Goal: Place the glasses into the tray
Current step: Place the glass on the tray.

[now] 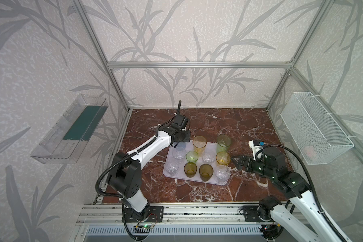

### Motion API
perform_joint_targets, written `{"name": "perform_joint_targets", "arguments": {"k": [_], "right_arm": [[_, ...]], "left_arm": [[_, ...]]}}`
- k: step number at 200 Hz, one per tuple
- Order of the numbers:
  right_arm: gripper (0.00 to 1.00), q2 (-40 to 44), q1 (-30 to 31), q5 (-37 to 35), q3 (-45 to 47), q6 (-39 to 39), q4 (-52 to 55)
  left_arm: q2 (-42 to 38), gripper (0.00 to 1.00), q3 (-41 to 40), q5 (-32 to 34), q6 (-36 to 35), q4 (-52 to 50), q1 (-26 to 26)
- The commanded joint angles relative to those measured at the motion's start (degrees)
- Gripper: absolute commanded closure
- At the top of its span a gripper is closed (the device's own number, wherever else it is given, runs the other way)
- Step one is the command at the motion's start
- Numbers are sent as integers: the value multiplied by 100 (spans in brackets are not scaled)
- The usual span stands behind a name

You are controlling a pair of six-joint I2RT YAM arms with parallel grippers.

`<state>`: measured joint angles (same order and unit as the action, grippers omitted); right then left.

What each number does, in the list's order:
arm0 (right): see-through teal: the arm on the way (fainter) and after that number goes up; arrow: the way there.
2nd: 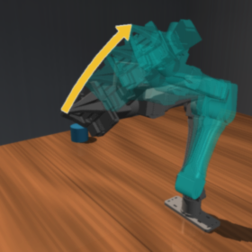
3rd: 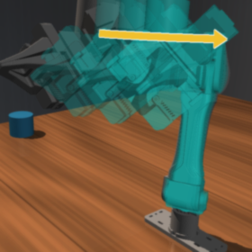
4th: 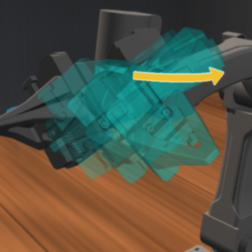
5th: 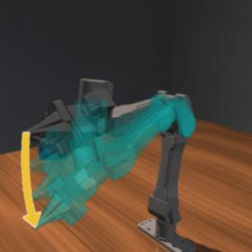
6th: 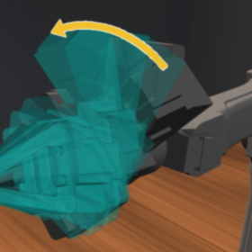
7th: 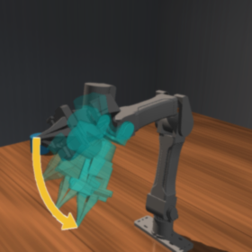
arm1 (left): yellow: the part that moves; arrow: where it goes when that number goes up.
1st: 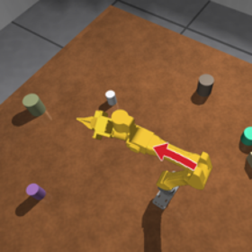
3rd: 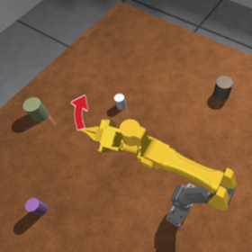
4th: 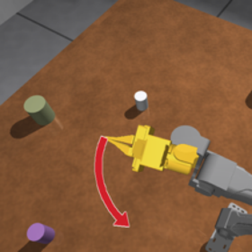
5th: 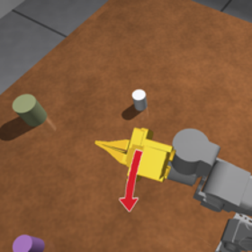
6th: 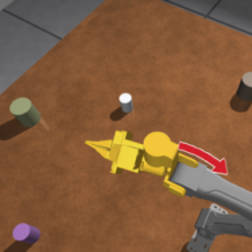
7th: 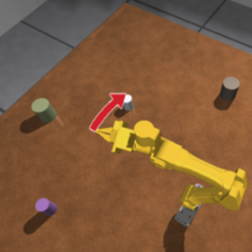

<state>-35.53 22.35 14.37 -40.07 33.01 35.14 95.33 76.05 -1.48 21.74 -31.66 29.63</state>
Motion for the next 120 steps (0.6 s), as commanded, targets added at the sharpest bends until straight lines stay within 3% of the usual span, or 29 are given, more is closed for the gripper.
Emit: {"name": "perform_joint_targets", "arguments": {"k": [1,31,56,93,120], "right_arm": [[1,81,-29,-78,79,-14,92],[1,67,-33,-99,79,-31,95],[1,24,-29,-116,92,-41,85],[1,6,-29,-117,100,-50,71],[1,6,-38,-115,101,-50,72]], "left_arm": [[199,100,179,-58,24,-129,45],[310,100,346,-75,6,-300,79],[276,92,351,-65,-3,-272,82],[240,62,371,-20,-38,-262,92],[179,47,386,49,-55,-261,87]]}}
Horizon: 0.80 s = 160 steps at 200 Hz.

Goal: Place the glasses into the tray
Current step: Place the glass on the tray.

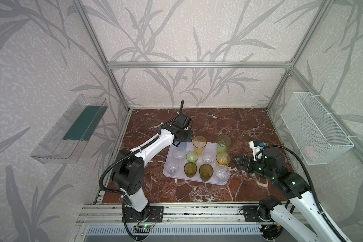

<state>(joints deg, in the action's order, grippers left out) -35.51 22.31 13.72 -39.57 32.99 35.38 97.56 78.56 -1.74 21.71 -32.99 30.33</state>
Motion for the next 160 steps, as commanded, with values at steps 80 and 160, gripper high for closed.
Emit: {"name": "perform_joint_targets", "arguments": {"k": [80,160], "right_arm": [[1,-49,-51,-36,28,-47,-9],[1,-156,-68,-70,-79,-150,-104]], "left_arm": [[-476,1,110,487,-163,2,20],[-1391,1,-482,1599,-400,598,-8]]}}
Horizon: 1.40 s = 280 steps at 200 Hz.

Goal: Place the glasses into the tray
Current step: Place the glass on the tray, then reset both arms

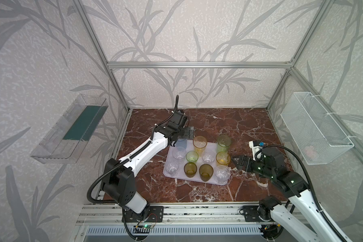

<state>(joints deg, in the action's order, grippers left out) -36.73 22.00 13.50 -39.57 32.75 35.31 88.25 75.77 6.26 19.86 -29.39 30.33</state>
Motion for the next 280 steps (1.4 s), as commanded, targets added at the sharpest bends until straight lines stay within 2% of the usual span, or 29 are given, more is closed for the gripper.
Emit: {"name": "perform_joint_targets", "arguments": {"k": [1,34,78,100,131,176,198,216,235,259,280], "right_arm": [[1,-35,-38,-48,-78,-127,-100],[1,-240,-63,-237,-88,-250,-256],[1,-559,-237,-923,-60,-568,-887],[1,-689,-400,-1071,54,-559,-1451],[1,-714,-629,-1454,330,-601,-2177],[1,-420,-732,-2731,1214,-1007,-3544],[1,-520,-799,-3142,1708,-1271,-4428],[1,-948,-966,-3147,1830,-1402,-4884],[1,-1508,-1158,-3130,1771,-1394,-5123],[1,-2170,-1339,-3227,1854,-1442,-5803],[1,-2700,-1442,-3417,1868,-1642,-6366]], "left_arm": [[-481,1,-211,847,-225,248,-13],[-1186,1,-696,1715,-477,698,-278],[-2233,1,-2165,1713,-340,2278,-1255],[-2473,1,-2842,1969,-505,3019,-1436],[-2454,1,-3377,2260,-710,3507,-1588],[-2340,1,-4073,2549,-1026,4416,-1851],[-2206,0,-4436,2312,-1150,5120,-2038],[-2046,0,-4624,2175,-1104,5435,-2168],[-1791,1,-4700,2483,-1185,5610,-2235],[-1427,1,-4955,2616,-1300,6350,-2369],[-1443,0,-4883,2724,-1066,6137,-2390]]}}
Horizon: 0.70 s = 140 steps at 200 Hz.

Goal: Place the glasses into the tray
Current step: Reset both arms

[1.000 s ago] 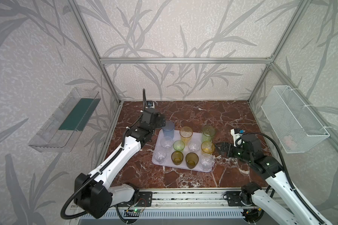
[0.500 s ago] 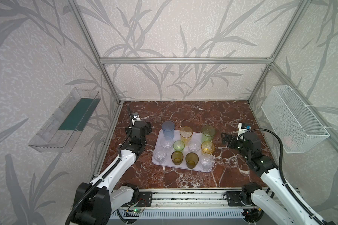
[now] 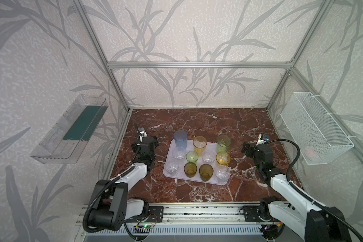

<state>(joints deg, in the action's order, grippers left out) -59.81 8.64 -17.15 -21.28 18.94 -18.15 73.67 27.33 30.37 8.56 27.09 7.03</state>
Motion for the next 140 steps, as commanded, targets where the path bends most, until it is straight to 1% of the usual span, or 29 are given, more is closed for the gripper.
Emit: {"name": "perform_joint_targets", "arguments": {"k": [1,8,23,35,47,58,70,84,92,95,105,110,113,124,129,132,140], "right_arm": [[1,-418,-108,-352,28,-269,-1026],[1,-555,-109,-402,2,-475,-1153],[1,-949,-124,-556,69,-736,-1777],[1,-930,-180,-396,-217,-677,-1113],[1,-1053,-179,-331,-285,-907,-1299],[1,-1149,-179,-266,-97,-1131,-1913],[1,-1005,-174,-154,95,-1153,-2108],[1,-883,-179,-111,459,-1240,-2766],[1,-782,-179,-141,620,-1269,-2895],[1,-744,-177,-164,669,-1277,-2918],[1,-645,-178,-173,774,-1378,-2852],[1,-627,-174,-146,799,-1372,-2705],[1,-632,-178,-128,800,-1341,-2597],[1,-779,-179,-44,741,-1231,-2280],[1,-901,-176,-10,723,-1270,-2376],[1,-973,-172,36,726,-1333,-2617],[1,-1154,-173,150,768,-1508,-3019]], "left_arm": [[15,1,-46,326,52,525,-56],[15,0,-97,381,19,654,-60],[-84,1,-178,444,-71,561,-61],[2,0,-293,613,0,458,-70],[288,0,-420,666,-61,853,-81],[509,0,-426,532,-184,1107,-87],[661,0,-379,342,-337,1321,-84],[842,0,-391,317,-565,1727,-84],[867,0,-430,339,-555,1798,-85],[887,0,-471,246,-511,1841,-98],[1166,0,-668,79,-475,2511,-230],[1343,0,-738,40,-642,3028,-267],[1373,0,-745,31,-675,3141,-259],[1182,0,-595,-329,-538,2374,-277],[1143,1,-505,-391,-535,2114,-288],[1160,1,-465,-407,-531,2043,-288],[1243,0,-451,-437,-544,2152,-315]]}}
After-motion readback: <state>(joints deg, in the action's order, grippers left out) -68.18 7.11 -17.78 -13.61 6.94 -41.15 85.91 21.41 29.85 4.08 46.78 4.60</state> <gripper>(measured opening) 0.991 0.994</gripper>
